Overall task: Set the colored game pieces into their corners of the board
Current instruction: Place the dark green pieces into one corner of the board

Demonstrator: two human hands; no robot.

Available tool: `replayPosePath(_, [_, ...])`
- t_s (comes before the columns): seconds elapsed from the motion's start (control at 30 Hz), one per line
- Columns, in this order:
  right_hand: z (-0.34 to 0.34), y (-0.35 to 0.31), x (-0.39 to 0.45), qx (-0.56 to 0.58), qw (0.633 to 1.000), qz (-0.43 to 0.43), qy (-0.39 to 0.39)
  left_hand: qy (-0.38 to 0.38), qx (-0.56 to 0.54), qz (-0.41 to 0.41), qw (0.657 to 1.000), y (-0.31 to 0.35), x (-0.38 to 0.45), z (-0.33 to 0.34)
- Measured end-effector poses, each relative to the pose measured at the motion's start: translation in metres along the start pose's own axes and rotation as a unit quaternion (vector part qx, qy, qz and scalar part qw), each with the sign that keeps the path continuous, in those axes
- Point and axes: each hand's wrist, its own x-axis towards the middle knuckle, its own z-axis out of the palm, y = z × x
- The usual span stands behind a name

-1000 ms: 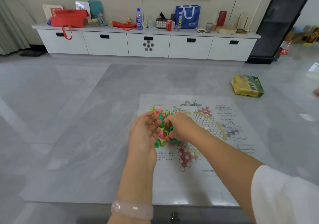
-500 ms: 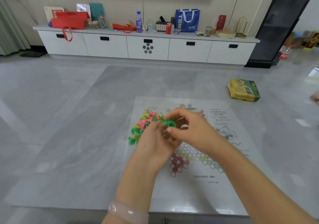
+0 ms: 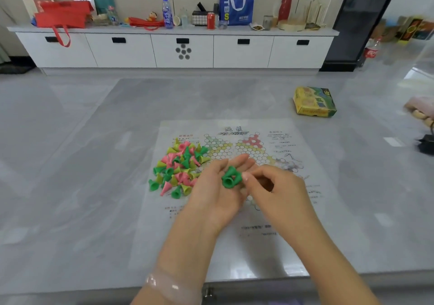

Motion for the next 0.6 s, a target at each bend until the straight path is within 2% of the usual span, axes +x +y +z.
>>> replayPosePath(0.17, [0.006,-0.002,-0.001,-0.091,0.995,0.047,-0.014,0.006,-0.005,-0.005,1.0,-0.032,0.001,0.009])
replayPosePath(0.27, [0.0,0.005,0.001,-0.106,0.991,0.063,-0.057,0.012,0.012,0.0,1.0,-0.039,0.003,0.01])
replayPosePath(0.4, [-0.014,0.008,-0.003,-0.038,0.993,0.057,-0.099,0.015,0.018,0.01,1.0,-0.037,0.003,0.013])
replayPosePath(0.5, [-0.03,0.01,-0.006,0.041,0.99,0.046,-0.126,0.027,-0.016,-0.022,0.999,-0.033,0.001,0.014])
replayPosePath(0.6, [-0.056,0.02,-0.005,0.084,0.99,0.059,-0.099,0.045,-0.025,-0.031,0.998,-0.029,-0.003,0.011])
